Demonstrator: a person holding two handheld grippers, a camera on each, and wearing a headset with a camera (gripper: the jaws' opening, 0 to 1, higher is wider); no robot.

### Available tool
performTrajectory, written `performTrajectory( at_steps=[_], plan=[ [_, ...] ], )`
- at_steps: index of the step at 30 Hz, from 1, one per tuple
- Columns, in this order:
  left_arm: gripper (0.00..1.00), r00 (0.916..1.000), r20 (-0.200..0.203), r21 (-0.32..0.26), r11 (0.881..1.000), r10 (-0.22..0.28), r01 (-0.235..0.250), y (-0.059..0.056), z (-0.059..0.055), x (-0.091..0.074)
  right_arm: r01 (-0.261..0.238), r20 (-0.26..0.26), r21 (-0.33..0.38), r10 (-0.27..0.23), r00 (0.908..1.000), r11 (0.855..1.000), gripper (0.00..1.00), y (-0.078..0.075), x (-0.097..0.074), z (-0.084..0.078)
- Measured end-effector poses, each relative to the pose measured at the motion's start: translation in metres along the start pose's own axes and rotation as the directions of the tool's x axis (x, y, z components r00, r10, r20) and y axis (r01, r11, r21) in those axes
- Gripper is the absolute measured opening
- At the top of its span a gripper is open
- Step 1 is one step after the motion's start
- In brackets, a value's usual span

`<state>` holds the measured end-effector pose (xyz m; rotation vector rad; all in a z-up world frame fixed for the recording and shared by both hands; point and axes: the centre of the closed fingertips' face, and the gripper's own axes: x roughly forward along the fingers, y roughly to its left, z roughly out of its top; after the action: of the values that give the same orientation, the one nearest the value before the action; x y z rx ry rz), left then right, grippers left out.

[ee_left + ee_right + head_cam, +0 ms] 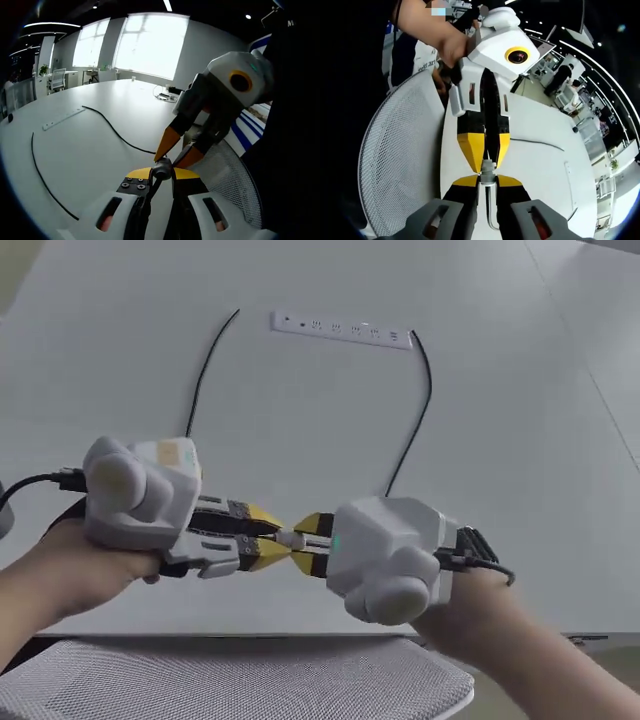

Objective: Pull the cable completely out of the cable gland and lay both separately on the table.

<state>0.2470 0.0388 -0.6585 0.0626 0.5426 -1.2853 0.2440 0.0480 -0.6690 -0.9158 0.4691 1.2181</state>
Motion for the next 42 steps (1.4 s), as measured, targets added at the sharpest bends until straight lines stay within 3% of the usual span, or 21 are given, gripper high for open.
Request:
performTrajectory(
  at_steps=[6, 10, 13, 15, 16, 18, 19, 20, 21, 22, 24, 25, 26, 27, 28, 29, 31, 34, 35, 37, 42],
  plan=[
    [0.16, 0.9999, -0.008, 0.048, 0.999, 0.012, -0.012, -0.001, 0.0, 0.001, -0.006, -0.014, -0.038, 0.006, 0.9999, 0.999, 0.09, 0.001, -0.001, -0.001],
    [0.16, 0.9986, -0.031, 0.142, 0.989, 0.043, -0.038, 0.003, -0.005, -0.001, -0.076, 0.017, 0.051, 0.075, 0.997, 0.996, 0.15, 0.005, -0.002, 0.0],
    [0.16, 0.9991, -0.028, 0.172, 0.985, 0.031, -0.026, 0.0, -0.006, -0.003, -0.148, 0.066, 0.161, 0.139, 0.9881, 0.976, 0.18, 0.003, -0.007, 0.0],
    [0.16, 0.9988, -0.035, 0.206, 0.978, 0.033, -0.025, -0.002, -0.006, -0.003, -0.239, 0.106, 0.258, 0.219, 0.97, 0.936, 0.26, 0.002, -0.013, -0.001],
    [0.16, 0.9987, -0.038, 0.208, 0.978, 0.034, -0.025, -0.004, -0.006, -0.003, -0.262, 0.112, 0.27, 0.24, 0.9644, 0.926, 0.28, 0.0, -0.014, -0.003],
    [0.16, 0.9982, -0.046, 0.237, 0.971, 0.039, -0.027, -0.005, -0.007, -0.002, -0.275, 0.1, 0.25, 0.257, 0.9612, 0.929, 0.33, -0.007, -0.015, -0.01],
    [0.16, 0.9981, -0.047, 0.24, 0.97, 0.039, -0.027, -0.007, -0.007, -0.002, -0.342, 0.097, 0.256, 0.328, 0.9397, 0.904, 0.33, 0.0, -0.016, -0.013],
    [0.16, 0.998, -0.049, 0.242, 0.97, 0.038, -0.025, -0.008, -0.008, -0.001, -0.377, 0.098, 0.279, 0.364, 0.9261, 0.883, 0.31, 0.003, -0.017, -0.015],
    [0.16, 0.9981, -0.05, 0.246, 0.969, 0.037, -0.023, -0.009, -0.008, 0.0, -0.389, 0.101, 0.285, 0.376, 0.9211, 0.876, 0.3, 0.002, -0.016, -0.016],
    [0.16, 0.998, -0.054, 0.253, 0.967, 0.032, -0.017, -0.012, -0.008, 0.001, -0.419, 0.112, 0.29, 0.404, 0.9078, 0.861, 0.3, 0.004, -0.014, -0.016],
    [0.16, 0.9973, -0.068, 0.265, 0.964, 0.027, -0.008, -0.015, -0.01, 0.003, -0.498, 0.119, 0.314, 0.487, 0.8654, 0.808, 0.29, 0.013, -0.017, -0.015],
    [0.16, 0.9971, -0.071, 0.269, 0.963, 0.026, -0.006, -0.017, -0.011, 0.004, -0.515, 0.128, 0.309, 0.502, 0.8556, 0.8, 0.27, 0.014, -0.016, -0.013],
    [0.16, 0.9971, -0.071, 0.269, 0.963, 0.024, -0.004, -0.018, -0.011, 0.004, -0.544, 0.145, 0.309, 0.527, 0.8375, 0.78, 0.27, 0.017, -0.016, -0.008],
    [0.16, 0.9973, -0.07, 0.271, 0.962, 0.022, -0.002, -0.019, -0.01, 0.005, -0.558, 0.154, 0.313, 0.539, 0.8282, 0.769, 0.28, 0.017, -0.015, -0.006],
    [0.16, 0.9974, -0.07, 0.273, 0.962, 0.02, 0.0, -0.02, -0.01, 0.005, -0.579, 0.154, 0.324, 0.562, 0.8124, 0.748, 0.28, 0.019, -0.013, -0.006],
    [0.16, 0.9973, -0.072, 0.277, 0.961, 0.019, 0.002, -0.022, -0.01, 0.006, -0.592, 0.151, 0.32, 0.577, 0.8029, 0.74, 0.28, 0.019, -0.012, -0.007],
    [0.16, 0.997, -0.076, 0.284, 0.959, 0.015, 0.007, -0.024, -0.01, 0.008, -0.595, 0.145, 0.31, 0.581, 0.8007, 0.742, 0.28, 0.016, -0.007, -0.008],
    [0.16, 0.9965, -0.082, 0.286, 0.958, 0.013, 0.011, -0.026, -0.011, 0.01, -0.635, 0.134, 0.319, 0.63, 0.7647, 0.703, 0.26, 0.02, -0.008, -0.01],
    [0.16, 0.9963, -0.084, 0.286, 0.958, 0.015, 0.01, -0.025, -0.012, 0.01, -0.655, 0.143, 0.328, 0.649, 0.7469, 0.681, 0.25, 0.023, -0.01, -0.008],
    [0.16, 0.9958, -0.09, 0.287, 0.958, 0.019, 0.007, -0.025, -0.013, 0.011, -0.665, 0.149, 0.327, 0.658, 0.7377, 0.671, 0.25, 0.025, -0.011, -0.007],
    [0.16, 0.9959, -0.088, 0.279, 0.96, 0.023, 0.003, -0.026, -0.013, 0.011, -0.674, 0.138, 0.313, 0.671, 0.7289, 0.669, 0.2, 0.031, -0.012, -0.01]
  ],
)
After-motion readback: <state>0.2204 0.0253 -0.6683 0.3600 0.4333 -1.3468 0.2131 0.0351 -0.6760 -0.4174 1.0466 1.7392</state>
